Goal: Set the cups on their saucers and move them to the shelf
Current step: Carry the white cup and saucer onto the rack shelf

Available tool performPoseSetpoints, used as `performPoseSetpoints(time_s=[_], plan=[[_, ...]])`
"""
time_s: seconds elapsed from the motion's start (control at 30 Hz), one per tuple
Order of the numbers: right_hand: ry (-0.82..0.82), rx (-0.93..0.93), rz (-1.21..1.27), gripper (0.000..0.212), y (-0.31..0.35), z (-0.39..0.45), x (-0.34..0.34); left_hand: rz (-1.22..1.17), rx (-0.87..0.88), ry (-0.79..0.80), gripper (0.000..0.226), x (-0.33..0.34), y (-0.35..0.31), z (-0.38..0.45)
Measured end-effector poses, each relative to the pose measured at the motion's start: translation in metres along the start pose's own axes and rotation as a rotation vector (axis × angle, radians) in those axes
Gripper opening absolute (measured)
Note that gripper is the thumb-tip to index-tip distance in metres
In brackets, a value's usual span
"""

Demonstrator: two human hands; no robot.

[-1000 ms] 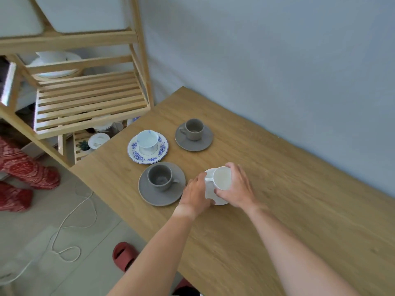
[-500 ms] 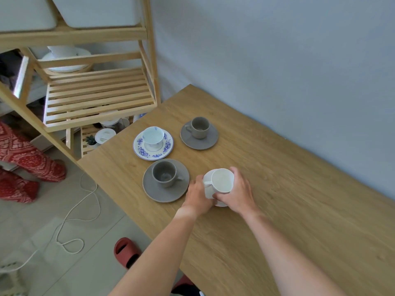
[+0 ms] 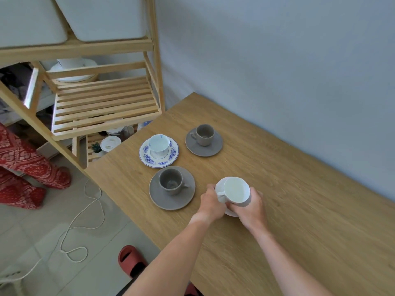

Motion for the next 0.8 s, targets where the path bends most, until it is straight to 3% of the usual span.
performPoseSetpoints(time_s=[0.23, 0.4, 0.63, 0.8], plan=[[-0.094, -0.088, -0.012, 0.062, 0.067, 0.026, -0.015, -0.061, 0.086, -0.058, 0.053, -0.033, -0.056, 0.028], [-0.085, -0.201, -0.033, 0.060, 0.152, 0.042, 0.003, -0.057, 0.154, -0.136, 0.056, -0.103, -0.089, 0.059], [-0.007, -0.335, -0.060, 0.068, 0.266, 0.045, 0.111, -0.063, 0.136, -0.304, 0.048, -0.244, -0.072, 0.094], [0.191, -0.347, -0.020, 0.070, 0.327, 0.046, 0.220, -0.001, 0.107, -0.405, 0.038, -0.348, -0.027, 0.122]])
Point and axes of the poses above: each hand's wrist, its own z-axis towards the middle knuckle, its own x-axis out of the palm, y = z × x, the point moved 5 cm from there along z, towards the middle knuckle, and after that the axes turned 15 degrees about x, right-handed, at the moved point
